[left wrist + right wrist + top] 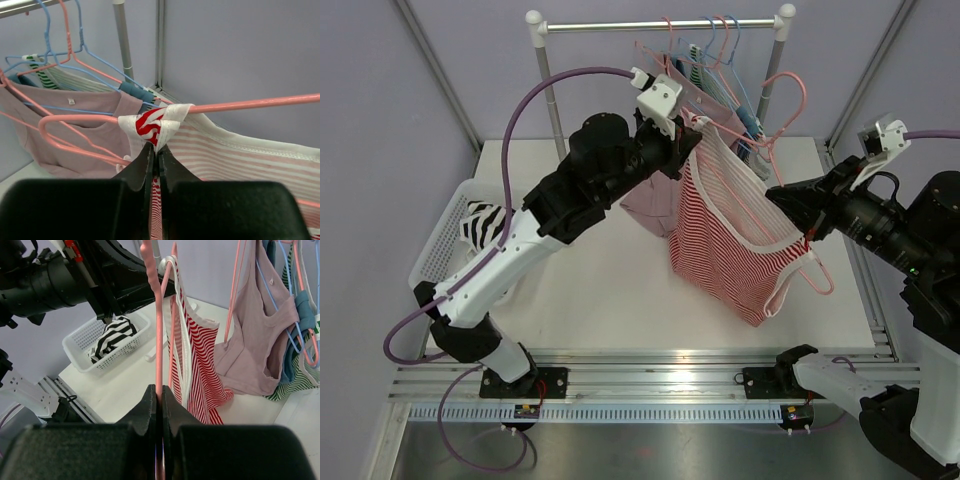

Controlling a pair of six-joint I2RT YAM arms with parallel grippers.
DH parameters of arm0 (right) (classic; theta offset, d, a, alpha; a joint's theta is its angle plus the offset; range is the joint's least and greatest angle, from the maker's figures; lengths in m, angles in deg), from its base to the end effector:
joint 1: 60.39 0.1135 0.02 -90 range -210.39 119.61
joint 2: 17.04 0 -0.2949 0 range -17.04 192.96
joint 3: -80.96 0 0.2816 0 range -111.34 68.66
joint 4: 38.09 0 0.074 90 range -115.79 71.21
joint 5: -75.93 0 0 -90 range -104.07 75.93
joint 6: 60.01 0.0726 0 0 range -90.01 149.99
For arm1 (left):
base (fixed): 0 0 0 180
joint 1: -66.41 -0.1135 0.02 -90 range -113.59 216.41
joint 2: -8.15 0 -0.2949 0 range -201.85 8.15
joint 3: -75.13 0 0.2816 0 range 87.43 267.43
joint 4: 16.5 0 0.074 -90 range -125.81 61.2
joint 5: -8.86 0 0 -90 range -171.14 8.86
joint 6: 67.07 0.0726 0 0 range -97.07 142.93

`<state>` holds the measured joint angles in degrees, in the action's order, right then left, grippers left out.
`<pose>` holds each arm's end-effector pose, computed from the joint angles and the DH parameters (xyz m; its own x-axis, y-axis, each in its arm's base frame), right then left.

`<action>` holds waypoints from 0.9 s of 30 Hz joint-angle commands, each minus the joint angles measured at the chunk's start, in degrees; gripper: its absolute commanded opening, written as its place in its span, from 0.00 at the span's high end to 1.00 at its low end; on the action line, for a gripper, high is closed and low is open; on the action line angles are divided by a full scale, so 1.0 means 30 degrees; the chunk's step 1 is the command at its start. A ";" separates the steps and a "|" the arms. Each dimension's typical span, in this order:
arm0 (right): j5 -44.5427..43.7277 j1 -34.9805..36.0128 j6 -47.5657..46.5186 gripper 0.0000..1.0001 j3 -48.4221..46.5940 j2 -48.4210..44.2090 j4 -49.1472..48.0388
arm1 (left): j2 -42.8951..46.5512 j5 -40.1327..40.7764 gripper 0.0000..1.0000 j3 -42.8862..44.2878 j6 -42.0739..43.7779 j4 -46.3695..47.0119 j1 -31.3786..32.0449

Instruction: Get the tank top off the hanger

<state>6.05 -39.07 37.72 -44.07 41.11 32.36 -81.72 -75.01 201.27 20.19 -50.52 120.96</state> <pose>0.0998 0.0657 0.6141 -0.1464 0.0784 -0.9861 -0.6474 0.7461 0.1555 0.2339 -0.3152 0.5807 -0.0130 -0.0637 -0.9979 0.7483 0.6613 -0.0520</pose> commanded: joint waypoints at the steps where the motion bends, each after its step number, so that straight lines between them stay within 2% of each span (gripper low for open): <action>1: -0.0086 -0.0047 -0.0435 1.00 0.0571 0.0362 -0.1629 | 0.0686 0.2258 1.00 0.0258 0.0533 0.0383 0.0071; 4: 0.0849 -0.0046 -0.1020 1.00 0.1888 0.0334 -0.2359 | 0.1330 0.5534 1.00 -0.0649 0.0592 0.0238 0.0071; 5: 0.0997 -0.0076 -0.1168 1.00 0.2240 0.0362 -0.2739 | 0.1564 0.7893 1.00 -0.0855 0.0563 0.0149 0.0071; 8: 0.2718 -0.0047 -0.1870 1.00 0.3705 0.0567 -0.3471 | 0.2443 1.2671 1.00 -0.2055 0.0156 -0.0231 -0.0453; 10: 0.3806 -0.0047 -0.2164 1.00 0.4935 0.0597 -0.4058 | 0.2854 1.3889 1.00 -0.2030 -0.1012 -0.1976 -0.1301; 11: 0.4275 -0.0047 -0.2165 1.00 0.5316 0.0539 -0.4815 | 0.2942 1.3836 1.00 -0.1913 -0.1773 -0.2802 -0.2640; 12: 0.5179 -0.0047 -0.2165 1.00 0.5958 0.0509 -0.5258 | 0.3262 1.3400 1.00 -0.1941 -0.3028 -0.3507 -0.3321; 17: 0.7379 -0.0018 -0.1170 1.00 0.8215 -0.0280 -0.9119 | 0.3880 0.9803 1.00 -0.2293 -0.5556 -0.6499 -0.7566; 22: 0.7153 -0.0047 -0.0935 1.00 0.9360 -0.0486 -1.1670 | 0.4202 0.6225 1.00 -0.2439 -0.7286 -0.8665 -1.0091; 24: 0.6362 -0.0047 -0.0672 1.00 1.0236 -0.0750 -1.2582 | 0.4699 0.3503 1.00 -0.3286 -0.7785 -0.8496 -1.1380; 25: 0.6215 -0.0018 -0.0381 1.00 1.0561 -0.0838 -1.3892 | 0.4962 0.1463 1.00 -0.3753 -0.7845 -0.8204 -1.1790; 27: 0.5775 -0.0047 0.0495 1.00 1.1873 -0.1072 -1.6061 | 0.6103 -0.0627 1.00 -0.5391 -0.7292 -0.6748 -1.2088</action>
<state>25.32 -38.96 35.84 -11.32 40.91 -4.42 -68.10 -67.93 189.12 -0.90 -75.20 88.39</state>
